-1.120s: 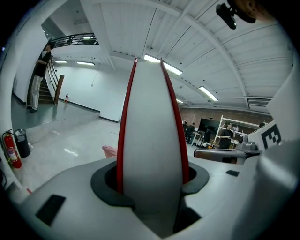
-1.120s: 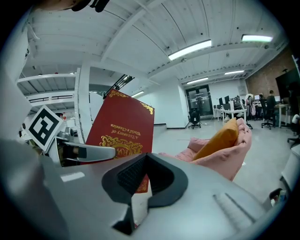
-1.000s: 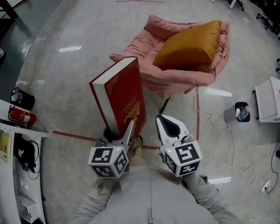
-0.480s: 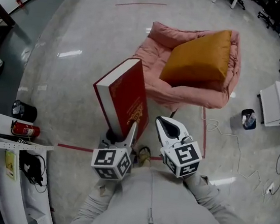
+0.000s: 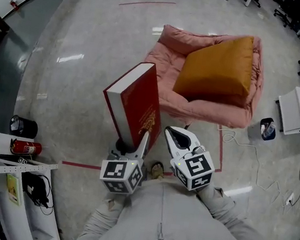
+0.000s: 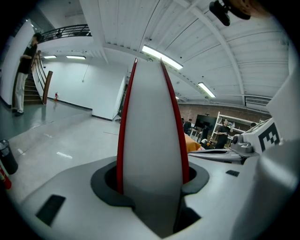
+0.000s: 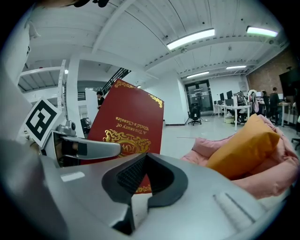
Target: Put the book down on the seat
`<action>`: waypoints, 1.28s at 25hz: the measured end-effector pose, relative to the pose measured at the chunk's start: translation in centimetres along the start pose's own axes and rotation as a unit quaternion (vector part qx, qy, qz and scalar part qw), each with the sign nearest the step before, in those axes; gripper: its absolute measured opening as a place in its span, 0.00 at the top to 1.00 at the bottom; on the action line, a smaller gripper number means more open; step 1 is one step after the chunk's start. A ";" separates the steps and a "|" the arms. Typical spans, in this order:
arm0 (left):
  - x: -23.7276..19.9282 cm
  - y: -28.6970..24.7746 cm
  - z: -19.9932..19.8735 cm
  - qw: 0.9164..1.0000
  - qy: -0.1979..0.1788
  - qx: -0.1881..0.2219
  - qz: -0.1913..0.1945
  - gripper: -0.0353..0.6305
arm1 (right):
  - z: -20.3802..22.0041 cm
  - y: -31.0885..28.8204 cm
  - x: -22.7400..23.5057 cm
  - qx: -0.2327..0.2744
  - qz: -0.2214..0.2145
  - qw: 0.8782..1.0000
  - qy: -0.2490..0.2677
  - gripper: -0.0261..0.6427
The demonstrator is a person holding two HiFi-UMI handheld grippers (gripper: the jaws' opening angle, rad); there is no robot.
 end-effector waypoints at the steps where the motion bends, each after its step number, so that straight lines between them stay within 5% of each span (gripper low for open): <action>1: -0.2 -0.3 -0.1 1.000 0.002 -0.001 0.000 0.59 | -0.1 -0.3 0.1 -0.002 -0.001 1.000 0.000 0.96; 15: -1.0 -5.1 -2.1 1.000 -0.003 -0.017 -0.002 0.59 | -1.2 -3.3 3.9 -0.004 -0.001 1.000 -0.025 0.96; 32: -2.2 -19.2 -5.5 0.998 0.004 -0.066 -0.011 0.59 | -5.4 -10.8 15.3 -0.009 0.010 0.999 -0.039 0.96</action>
Point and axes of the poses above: the fingertips, and each gripper's own axes: y backward along the fingers, x to its right, z out of its underside, the point moved 9 cm from there along y, backward along the fingers, and after that the axes turned 7 degrees about -z, right-handed, at the moved point
